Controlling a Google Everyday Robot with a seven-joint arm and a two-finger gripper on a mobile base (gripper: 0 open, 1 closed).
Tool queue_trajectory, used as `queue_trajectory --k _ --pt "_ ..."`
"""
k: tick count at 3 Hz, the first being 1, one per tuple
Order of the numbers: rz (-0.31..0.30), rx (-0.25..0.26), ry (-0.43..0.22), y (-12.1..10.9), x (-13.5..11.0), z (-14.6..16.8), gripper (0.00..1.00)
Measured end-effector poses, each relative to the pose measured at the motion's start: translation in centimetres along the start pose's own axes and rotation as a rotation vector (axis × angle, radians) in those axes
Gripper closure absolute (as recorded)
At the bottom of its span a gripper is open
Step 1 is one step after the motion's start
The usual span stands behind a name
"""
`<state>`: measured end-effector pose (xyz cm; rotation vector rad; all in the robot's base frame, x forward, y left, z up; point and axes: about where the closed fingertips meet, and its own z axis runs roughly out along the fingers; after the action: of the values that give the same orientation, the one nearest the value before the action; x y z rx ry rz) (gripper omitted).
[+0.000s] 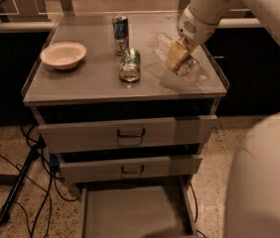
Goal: Place water bottle into bottom drawer
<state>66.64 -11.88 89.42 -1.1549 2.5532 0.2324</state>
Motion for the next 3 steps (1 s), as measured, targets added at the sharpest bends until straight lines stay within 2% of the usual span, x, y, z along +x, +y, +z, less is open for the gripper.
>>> queue_trajectory --k 1,2,3 --pt "0.005 -0.006 -0.010 3.9 6.0 0.4 1.00" --pt "0.004 -0.009 -0.008 4.1 6.1 0.6 1.00" --pt "-0.002 -0.037 0.011 6.2 7.4 1.7 1.00"
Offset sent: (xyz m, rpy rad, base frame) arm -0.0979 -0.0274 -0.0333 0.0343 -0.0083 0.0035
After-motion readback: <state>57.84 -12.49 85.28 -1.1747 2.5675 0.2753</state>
